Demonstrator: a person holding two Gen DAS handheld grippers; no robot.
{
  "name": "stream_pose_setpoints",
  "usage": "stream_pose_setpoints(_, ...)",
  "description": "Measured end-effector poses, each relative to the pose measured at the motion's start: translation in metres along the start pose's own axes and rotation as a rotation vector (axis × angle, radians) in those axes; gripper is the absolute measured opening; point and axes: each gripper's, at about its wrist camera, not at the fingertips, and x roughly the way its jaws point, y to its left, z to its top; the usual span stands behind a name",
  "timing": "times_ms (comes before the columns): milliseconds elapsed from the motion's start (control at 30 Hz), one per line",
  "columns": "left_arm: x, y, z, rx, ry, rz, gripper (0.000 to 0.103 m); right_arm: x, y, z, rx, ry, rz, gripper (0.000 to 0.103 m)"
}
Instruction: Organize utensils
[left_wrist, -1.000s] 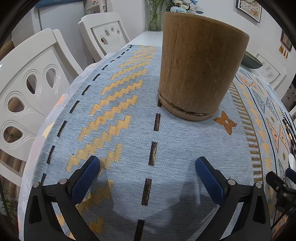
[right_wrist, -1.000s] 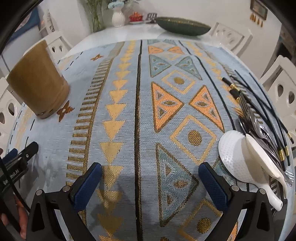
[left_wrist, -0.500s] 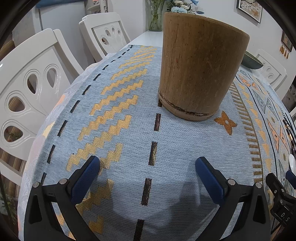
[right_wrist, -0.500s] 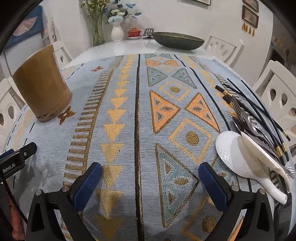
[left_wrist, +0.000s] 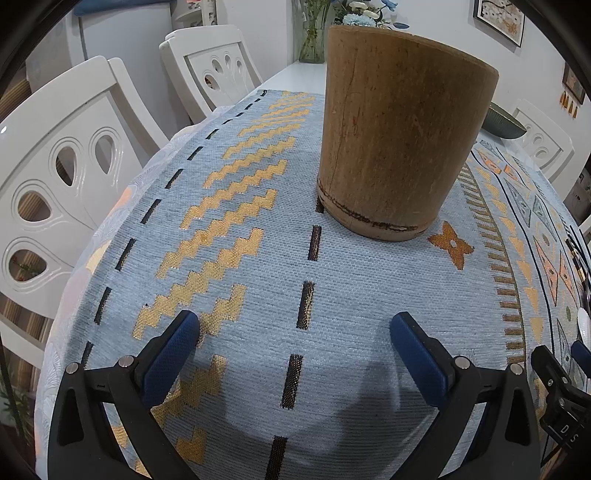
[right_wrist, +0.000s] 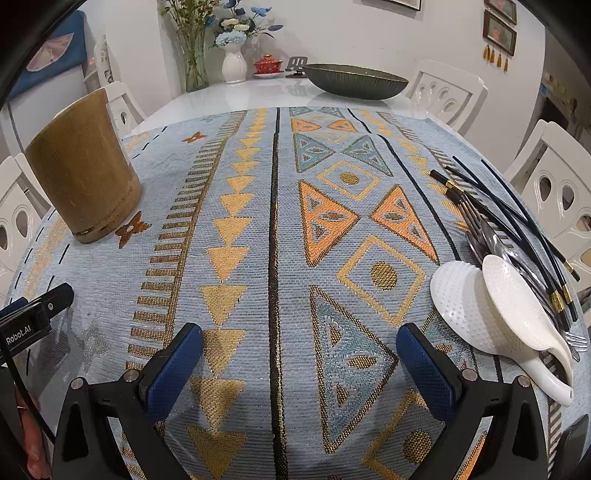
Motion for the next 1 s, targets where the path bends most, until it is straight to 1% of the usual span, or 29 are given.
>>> stream_pose_setpoints(367,0.0,-0.001,0.0,0.003,0.002,0.0,0.103,0.003,-0.001,0.003,0.0,0.002,0.0,0.103)
stream_pose_setpoints(500,-0.001,-0.004,0.005,0.038,0.011,-0.011,0.101,0.001,-0.001,0.001,0.0,0.002,0.001,0.103)
stream_pose_setpoints(567,-0.007,-0.012,0.01,0.09,-0.035,-0.032,0.101,0.002,-0.001,0.002,0.0,0.003,0.0,0.103)
stream_pose_setpoints(633,-0.017,-0.022,0.018,0.134,-0.116,-0.056,0.101,0.0,0.0,0.0,0.0,0.003,0.0,0.103)
stream_pose_setpoints(700,-0.02,-0.026,0.025,0.141,-0.145,-0.091,0.102,0.0,0.0,0.0,0.0,0.003,0.0,0.103)
stream_pose_setpoints(767,-0.017,-0.029,0.037,0.133,-0.164,-0.133,0.102,0.001,0.0,0.0,0.0,0.003,0.0,0.103)
stream_pose_setpoints(833,-0.012,-0.034,0.05,0.133,-0.18,-0.154,0.102,0.001,-0.001,0.001,0.0,0.004,0.0,0.103)
stream_pose_setpoints(933,-0.002,-0.042,0.064,0.136,-0.198,-0.164,0.102,0.001,-0.001,0.002,0.0,0.004,0.0,0.103)
stream_pose_setpoints(1000,0.004,-0.041,0.072,0.129,-0.195,-0.167,0.102,0.002,-0.001,0.002,0.001,0.004,0.001,0.103)
